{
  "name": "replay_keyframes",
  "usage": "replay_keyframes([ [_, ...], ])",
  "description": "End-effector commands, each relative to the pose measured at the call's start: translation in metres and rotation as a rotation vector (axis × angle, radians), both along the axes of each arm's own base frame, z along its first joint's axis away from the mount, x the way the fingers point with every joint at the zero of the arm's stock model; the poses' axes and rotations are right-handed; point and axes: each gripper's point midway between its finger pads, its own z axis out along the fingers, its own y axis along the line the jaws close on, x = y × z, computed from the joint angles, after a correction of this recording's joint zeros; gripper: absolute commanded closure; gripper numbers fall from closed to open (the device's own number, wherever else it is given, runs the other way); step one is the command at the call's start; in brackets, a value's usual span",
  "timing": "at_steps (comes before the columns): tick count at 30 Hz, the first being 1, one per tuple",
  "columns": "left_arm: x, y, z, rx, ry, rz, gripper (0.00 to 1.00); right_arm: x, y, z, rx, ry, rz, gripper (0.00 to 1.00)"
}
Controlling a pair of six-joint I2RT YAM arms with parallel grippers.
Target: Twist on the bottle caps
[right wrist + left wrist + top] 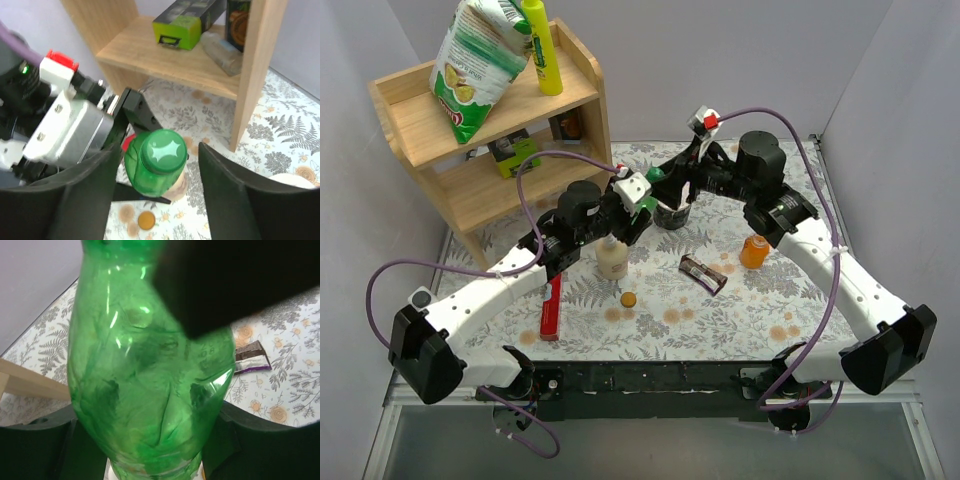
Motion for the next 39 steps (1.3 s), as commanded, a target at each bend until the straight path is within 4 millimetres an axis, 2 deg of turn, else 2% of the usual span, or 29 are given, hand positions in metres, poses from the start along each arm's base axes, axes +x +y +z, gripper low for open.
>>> replay_keyframes([
  [1,-0.022,-0.001,0.016,-0.012,-0.005,-0.110,1.00,-0.035,-0.018,0.018,-0.045,-0.126,0.181,0.16],
  [2,-0.029,-0.002,0.013,-0.001,0.005,-0.150,1.00,-0.034,-0.033,0.022,-0.047,-0.164,0.174,0.15],
  [3,-0.035,-0.002,0.012,0.003,0.011,-0.182,1.00,-0.037,-0.039,0.019,-0.051,-0.168,0.194,0.15],
  [4,-0.051,-0.005,0.005,0.020,0.047,-0.268,1.00,-0.051,-0.043,0.020,-0.041,-0.174,0.276,0.15],
  [5,-0.056,-0.005,0.005,0.057,0.021,-0.325,1.00,-0.047,-0.054,0.022,-0.057,-0.222,0.275,0.15],
  [8,-0.068,-0.004,-0.013,0.157,0.043,-0.432,1.00,-0.059,-0.063,0.021,-0.119,-0.314,0.381,0.16],
  [9,-0.069,-0.006,-0.005,0.181,0.014,-0.474,1.00,-0.065,-0.067,0.010,-0.174,-0.377,0.426,0.16],
  [10,-0.082,0.000,-0.021,0.240,0.070,-0.536,1.00,-0.076,-0.068,0.018,-0.176,-0.426,0.479,0.18],
  [11,-0.079,0.000,-0.029,0.302,0.028,-0.592,1.00,-0.074,-0.067,0.012,-0.194,-0.434,0.501,0.19],
  [12,-0.078,-0.001,-0.026,0.319,0.019,-0.608,1.00,-0.072,-0.067,0.010,-0.227,-0.552,0.528,0.20],
  [13,-0.082,0.003,-0.032,0.348,0.042,-0.630,1.00,-0.085,-0.070,0.008,-0.250,-0.527,0.566,0.22],
  [14,-0.081,0.003,-0.038,0.371,0.055,-0.646,1.00,-0.083,-0.067,0.000,-0.280,-0.558,0.596,0.23],
  [15,-0.080,0.003,-0.036,0.387,0.033,-0.666,1.00,-0.081,-0.068,-0.005,-0.339,-0.663,0.621,0.25],
  [16,-0.082,0.004,-0.040,0.397,0.051,-0.674,1.00,-0.096,-0.069,-0.008,-0.366,-0.664,0.677,0.27],
  [17,-0.082,0.004,-0.040,0.399,0.056,-0.679,1.00,-0.096,-0.068,-0.017,-0.393,-0.661,0.710,0.28],
  [20,-0.082,0.003,-0.039,0.398,0.049,-0.683,1.00,-0.098,-0.067,-0.024,-0.439,-0.717,0.736,0.30],
  [27,-0.083,0.005,-0.039,0.392,0.046,-0.664,1.00,-0.122,-0.067,-0.055,-0.533,-0.844,0.839,0.31],
  [29,-0.084,0.005,-0.036,0.385,0.037,-0.664,1.00,-0.126,-0.065,-0.057,-0.531,-0.857,0.853,0.31],
  [39,-0.086,0.003,-0.037,0.379,0.042,-0.689,1.00,-0.111,-0.049,-0.057,-0.552,-0.914,0.805,0.35],
])
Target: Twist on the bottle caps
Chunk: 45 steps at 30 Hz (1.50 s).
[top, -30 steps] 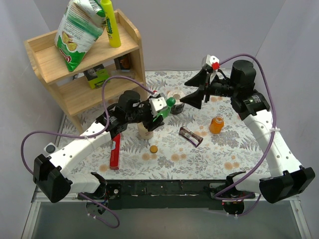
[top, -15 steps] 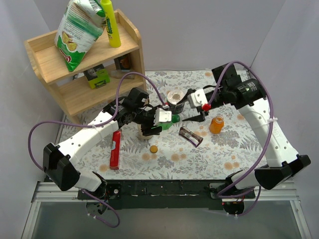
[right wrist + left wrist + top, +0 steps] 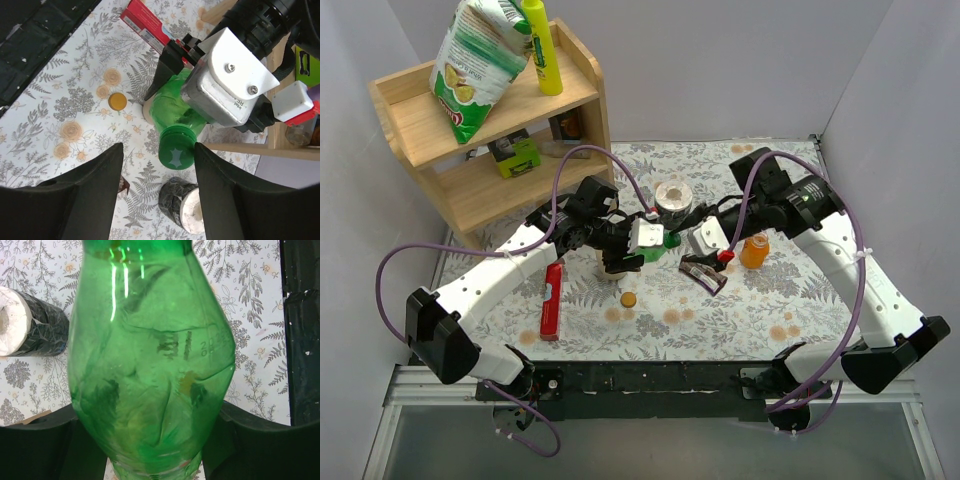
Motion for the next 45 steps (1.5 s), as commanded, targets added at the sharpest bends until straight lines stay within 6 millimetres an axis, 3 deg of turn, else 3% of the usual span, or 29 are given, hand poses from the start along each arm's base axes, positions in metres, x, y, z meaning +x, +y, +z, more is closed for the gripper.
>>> replay_keyframes([
  [1,-0.006,-0.002,0.021,-0.053,-0.026,-0.037,1.00,0.007,0.007,0.007,0.035,-0.079,0.001,0.36],
  [11,0.002,-0.004,0.020,-0.068,-0.059,-0.010,1.00,0.015,0.013,0.000,0.005,-0.027,-0.036,0.63],
  [13,0.016,-0.005,0.027,-0.100,-0.108,0.062,1.00,0.024,0.019,-0.001,-0.004,0.064,-0.110,0.71],
  [14,0.020,-0.004,0.021,-0.105,-0.113,0.101,1.00,0.025,0.020,-0.004,-0.021,0.184,-0.185,0.73],
  [15,0.040,-0.008,0.037,-0.162,-0.202,0.166,1.00,0.034,0.026,0.003,-0.005,0.221,-0.237,0.76],
  [17,0.053,-0.007,0.052,-0.238,-0.239,0.290,1.00,0.043,0.035,0.000,-0.020,0.381,-0.334,0.78],
  [18,0.064,-0.010,0.062,-0.295,-0.290,0.338,1.00,0.046,0.040,0.010,-0.012,0.500,-0.412,0.80],
  [19,0.073,-0.006,0.067,-0.299,-0.332,0.411,1.00,0.052,0.047,0.003,-0.038,0.601,-0.460,0.81],
  [21,0.084,-0.006,0.077,-0.328,-0.392,0.466,1.00,0.056,0.053,0.007,-0.053,0.759,-0.503,0.82],
  [23,0.088,-0.006,0.077,-0.307,-0.442,0.499,1.00,0.062,0.062,0.002,-0.121,1.032,-0.601,0.82],
  [24,0.089,-0.007,0.079,-0.303,-0.480,0.496,1.00,0.057,0.062,0.008,-0.135,1.204,-0.559,0.82],
  [25,0.086,-0.011,0.073,-0.290,-0.490,0.487,1.00,0.060,0.066,-0.003,-0.175,1.373,-0.566,0.82],
  [26,0.090,-0.007,0.072,-0.272,-0.512,0.522,1.00,0.062,0.065,-0.004,-0.185,1.414,-0.569,0.80],
  [29,0.093,-0.004,0.062,-0.231,-0.517,0.554,1.00,0.076,0.058,0.004,-0.135,1.504,-0.491,0.55],
  [32,0.095,0.005,0.056,-0.186,-0.517,0.585,1.00,0.097,0.040,0.029,-0.021,1.421,-0.480,0.37],
  [33,0.093,0.008,0.053,-0.171,-0.505,0.590,1.00,0.110,0.025,0.038,0.032,1.402,-0.496,0.25],
  [36,0.080,0.005,0.049,-0.168,-0.425,0.551,1.00,0.131,-0.012,0.066,0.166,1.310,-0.517,0.13],
  [37,0.075,0.002,0.050,-0.175,-0.400,0.527,1.00,0.130,-0.022,0.076,0.201,1.274,-0.519,0.11],
  [39,0.053,-0.008,0.046,-0.184,-0.295,0.435,1.00,0.137,-0.042,0.081,0.263,1.204,-0.530,0.09],
  [41,0.042,-0.012,0.042,-0.171,-0.251,0.373,1.00,0.125,-0.051,0.091,0.305,1.070,-0.498,0.08],
  [43,0.015,-0.015,0.035,-0.142,-0.157,0.212,1.00,0.110,-0.054,0.092,0.325,0.814,-0.467,0.08],
  [45,-0.001,-0.010,0.027,-0.064,-0.135,0.079,1.00,0.100,-0.046,0.078,0.274,0.580,-0.463,0.08],
])
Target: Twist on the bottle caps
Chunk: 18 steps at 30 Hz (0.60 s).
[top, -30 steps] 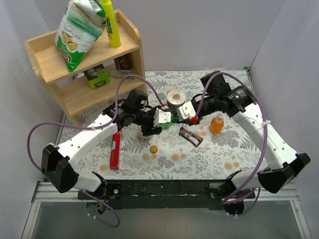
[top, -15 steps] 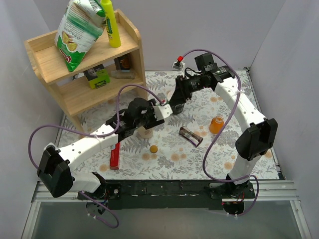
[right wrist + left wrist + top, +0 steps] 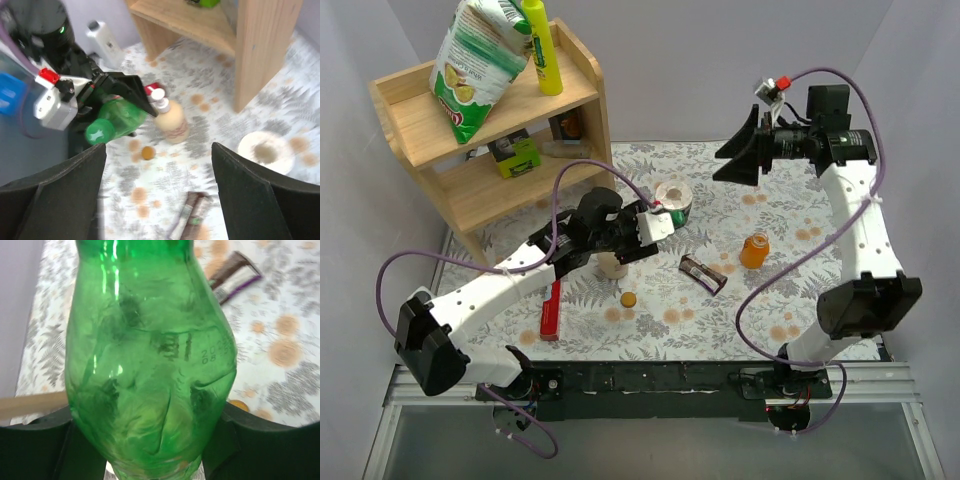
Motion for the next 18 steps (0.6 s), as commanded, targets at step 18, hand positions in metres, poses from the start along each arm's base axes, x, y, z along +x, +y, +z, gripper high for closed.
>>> replay_keyframes([
  [18,-0.056,0.000,-0.001,0.155,0.165,-0.408,1.00,-0.140,0.038,-0.054,-0.369,-1.258,0.595,0.30],
])
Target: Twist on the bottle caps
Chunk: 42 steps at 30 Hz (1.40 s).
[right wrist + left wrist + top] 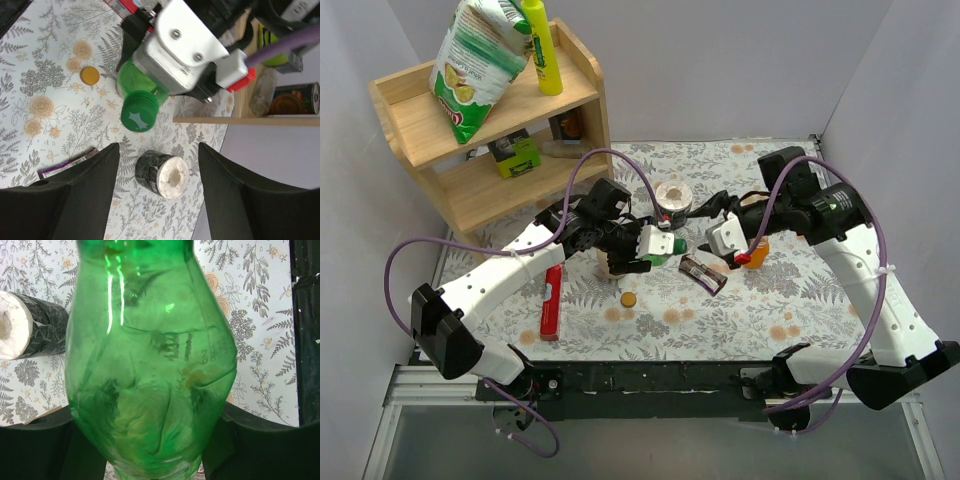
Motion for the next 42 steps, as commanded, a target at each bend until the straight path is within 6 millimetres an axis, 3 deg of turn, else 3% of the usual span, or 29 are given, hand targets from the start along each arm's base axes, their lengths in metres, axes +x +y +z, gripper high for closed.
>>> replay_keyframes([
  [1,-0.003,-0.003,0.019,-0.051,-0.028,-0.034,1.00,-0.016,0.002,-0.013,-0.062,-0.074,0.098,0.31],
  [8,-0.002,-0.005,0.020,-0.065,-0.037,-0.036,1.00,-0.030,0.016,-0.018,-0.070,-0.085,0.178,0.38],
  [16,-0.003,-0.005,0.022,-0.074,-0.041,-0.031,1.00,-0.024,0.024,-0.025,-0.094,-0.082,0.181,0.49],
  [23,-0.001,-0.005,0.020,-0.080,-0.055,-0.029,1.00,-0.010,0.029,-0.025,-0.080,-0.085,0.111,0.67],
  [25,0.005,-0.004,0.020,-0.086,-0.084,-0.004,1.00,0.000,0.035,-0.020,-0.046,-0.017,0.022,0.70],
  [28,0.031,-0.006,0.031,-0.158,-0.190,0.124,1.00,0.013,0.043,-0.012,-0.029,0.180,-0.115,0.76],
  [32,0.061,-0.010,0.072,-0.334,-0.354,0.268,1.00,0.032,0.055,0.011,0.045,0.498,-0.257,0.87],
  [33,0.063,-0.009,0.073,-0.358,-0.346,0.308,1.00,0.040,0.060,0.008,0.045,0.577,-0.287,0.89],
  [34,0.069,-0.007,0.077,-0.373,-0.361,0.352,1.00,0.045,0.063,0.021,0.084,0.653,-0.334,0.92],
  [36,0.071,-0.011,0.086,-0.432,-0.360,0.399,1.00,0.058,0.067,0.025,0.109,0.754,-0.375,0.99],
  [37,0.074,-0.009,0.088,-0.438,-0.374,0.432,1.00,0.062,0.071,0.035,0.141,0.816,-0.407,0.99],
  [42,0.078,-0.016,0.091,-0.491,-0.346,0.514,1.00,0.086,0.082,0.044,0.230,1.006,-0.535,0.99],
])
